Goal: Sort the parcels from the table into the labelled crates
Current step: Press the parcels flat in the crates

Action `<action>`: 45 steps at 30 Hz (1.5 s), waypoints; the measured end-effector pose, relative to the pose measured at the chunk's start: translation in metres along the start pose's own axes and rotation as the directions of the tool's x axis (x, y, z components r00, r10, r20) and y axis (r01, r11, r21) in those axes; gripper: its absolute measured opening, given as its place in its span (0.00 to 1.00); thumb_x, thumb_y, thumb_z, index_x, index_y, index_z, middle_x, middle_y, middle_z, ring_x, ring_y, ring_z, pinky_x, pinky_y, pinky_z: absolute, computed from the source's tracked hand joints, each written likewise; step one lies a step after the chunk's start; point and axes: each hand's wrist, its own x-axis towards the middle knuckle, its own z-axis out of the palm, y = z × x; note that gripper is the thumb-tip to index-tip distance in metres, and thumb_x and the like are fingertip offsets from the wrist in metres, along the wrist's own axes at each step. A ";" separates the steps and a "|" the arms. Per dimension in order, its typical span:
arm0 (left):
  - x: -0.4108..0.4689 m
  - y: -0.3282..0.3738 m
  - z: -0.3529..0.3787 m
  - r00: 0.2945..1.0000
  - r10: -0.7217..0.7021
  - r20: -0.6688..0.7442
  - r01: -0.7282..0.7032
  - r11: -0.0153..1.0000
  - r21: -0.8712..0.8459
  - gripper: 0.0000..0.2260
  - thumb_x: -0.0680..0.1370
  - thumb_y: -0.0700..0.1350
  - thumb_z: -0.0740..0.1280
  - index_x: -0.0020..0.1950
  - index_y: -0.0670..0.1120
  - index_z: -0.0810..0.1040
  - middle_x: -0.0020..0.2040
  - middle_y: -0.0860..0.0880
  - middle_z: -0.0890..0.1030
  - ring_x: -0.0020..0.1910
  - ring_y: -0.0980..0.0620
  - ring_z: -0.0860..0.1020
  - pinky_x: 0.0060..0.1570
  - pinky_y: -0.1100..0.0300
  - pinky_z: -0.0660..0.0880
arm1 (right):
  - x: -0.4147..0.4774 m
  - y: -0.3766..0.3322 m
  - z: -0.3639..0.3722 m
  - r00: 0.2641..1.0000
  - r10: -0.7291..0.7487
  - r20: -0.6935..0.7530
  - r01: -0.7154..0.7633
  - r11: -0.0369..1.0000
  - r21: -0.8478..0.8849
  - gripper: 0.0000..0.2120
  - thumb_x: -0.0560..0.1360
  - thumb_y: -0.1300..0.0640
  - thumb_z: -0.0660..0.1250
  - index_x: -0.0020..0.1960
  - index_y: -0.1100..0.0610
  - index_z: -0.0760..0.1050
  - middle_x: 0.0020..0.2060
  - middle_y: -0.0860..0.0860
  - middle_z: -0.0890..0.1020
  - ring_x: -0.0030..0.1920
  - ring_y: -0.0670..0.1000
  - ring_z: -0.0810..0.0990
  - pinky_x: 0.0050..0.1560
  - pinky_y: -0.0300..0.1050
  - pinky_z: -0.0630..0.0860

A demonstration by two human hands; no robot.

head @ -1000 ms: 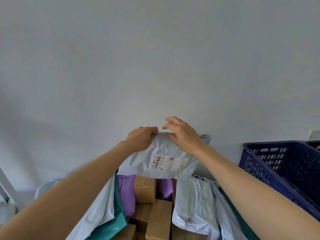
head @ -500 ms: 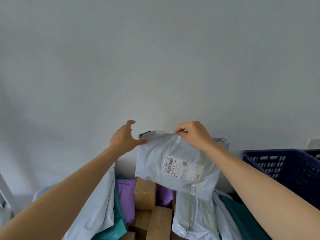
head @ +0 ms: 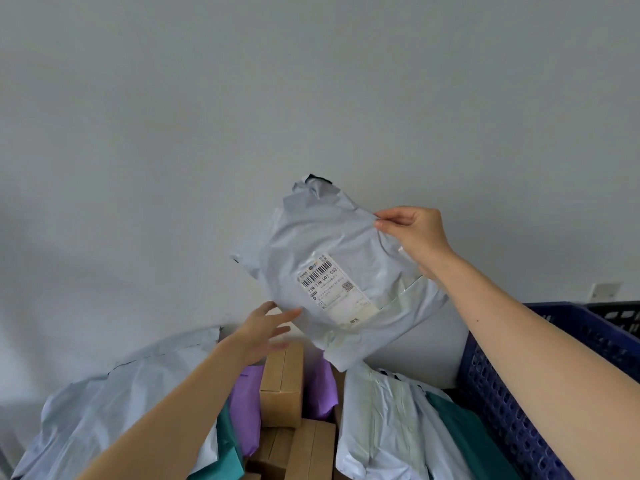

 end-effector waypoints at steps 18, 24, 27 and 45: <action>0.002 0.032 -0.020 0.954 0.264 -0.145 -0.273 0.961 -0.050 0.18 0.74 0.35 0.72 0.61 0.49 0.75 0.49 0.43 0.82 0.46 0.46 0.82 0.39 0.55 0.79 | -0.031 0.025 -0.015 0.939 0.332 -0.087 -0.315 0.935 0.164 0.13 0.73 0.70 0.69 0.50 0.54 0.82 0.45 0.51 0.85 0.43 0.50 0.84 0.47 0.44 0.80; -0.002 0.050 -0.035 0.930 0.328 -0.165 -0.328 0.944 0.026 0.20 0.73 0.35 0.72 0.62 0.47 0.75 0.51 0.41 0.82 0.48 0.44 0.82 0.41 0.52 0.79 | -0.042 0.035 -0.010 0.929 0.369 0.040 -0.371 0.920 0.123 0.23 0.70 0.72 0.70 0.61 0.53 0.78 0.48 0.49 0.85 0.48 0.49 0.85 0.47 0.45 0.80; -0.003 0.056 -0.042 0.920 0.351 -0.172 -0.346 0.936 0.063 0.20 0.73 0.35 0.73 0.63 0.47 0.75 0.52 0.41 0.81 0.50 0.43 0.81 0.45 0.50 0.79 | -0.047 0.038 -0.007 0.923 0.378 0.075 -0.384 0.919 0.090 0.29 0.68 0.74 0.70 0.64 0.51 0.76 0.52 0.51 0.84 0.51 0.50 0.84 0.53 0.49 0.80; 0.006 0.044 0.013 0.945 0.327 0.027 -0.325 0.922 0.209 0.19 0.73 0.37 0.73 0.62 0.49 0.76 0.49 0.43 0.82 0.49 0.42 0.81 0.53 0.41 0.78 | -0.091 0.046 -0.063 0.912 0.407 -0.050 -0.410 0.902 -0.135 0.41 0.65 0.77 0.71 0.70 0.45 0.70 0.50 0.43 0.79 0.53 0.44 0.79 0.40 0.35 0.77</action>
